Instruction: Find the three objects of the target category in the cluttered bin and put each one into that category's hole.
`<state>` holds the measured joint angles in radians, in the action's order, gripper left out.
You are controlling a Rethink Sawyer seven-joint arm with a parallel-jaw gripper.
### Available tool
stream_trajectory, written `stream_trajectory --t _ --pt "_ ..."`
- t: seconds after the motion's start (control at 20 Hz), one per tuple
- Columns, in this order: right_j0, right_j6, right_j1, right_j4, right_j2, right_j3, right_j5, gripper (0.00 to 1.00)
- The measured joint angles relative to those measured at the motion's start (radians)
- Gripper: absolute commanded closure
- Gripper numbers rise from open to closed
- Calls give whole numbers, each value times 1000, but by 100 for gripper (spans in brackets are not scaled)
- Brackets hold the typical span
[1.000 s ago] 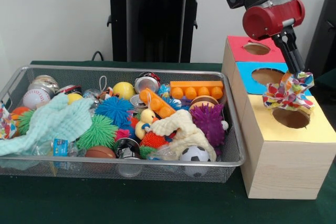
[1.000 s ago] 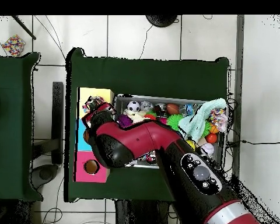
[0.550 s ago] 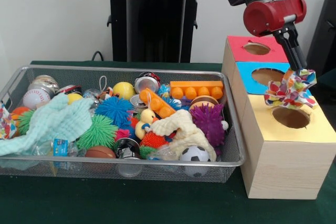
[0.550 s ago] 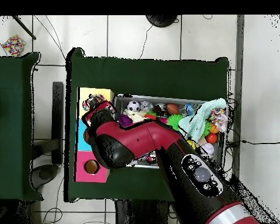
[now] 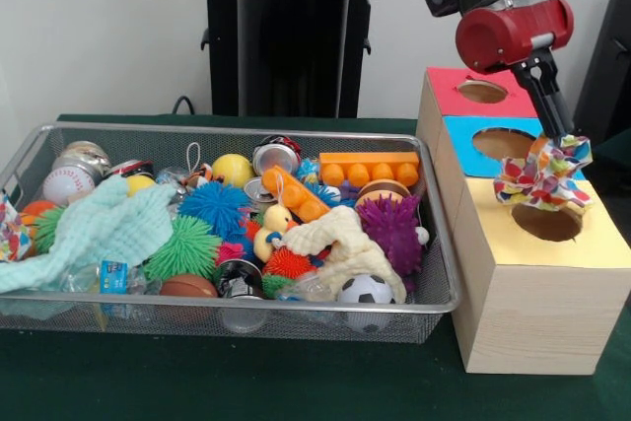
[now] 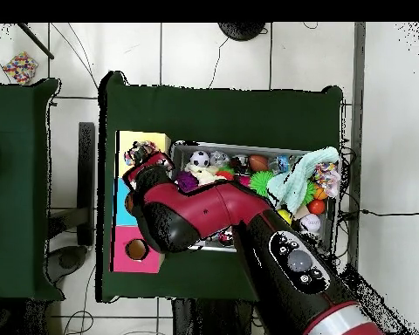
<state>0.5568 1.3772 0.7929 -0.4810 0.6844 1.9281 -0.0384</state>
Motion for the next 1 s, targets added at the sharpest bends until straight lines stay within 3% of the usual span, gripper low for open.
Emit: stream_trajectory --t 1.0 --pt "-117 0 -68 -1 -120 -2 -68 100"
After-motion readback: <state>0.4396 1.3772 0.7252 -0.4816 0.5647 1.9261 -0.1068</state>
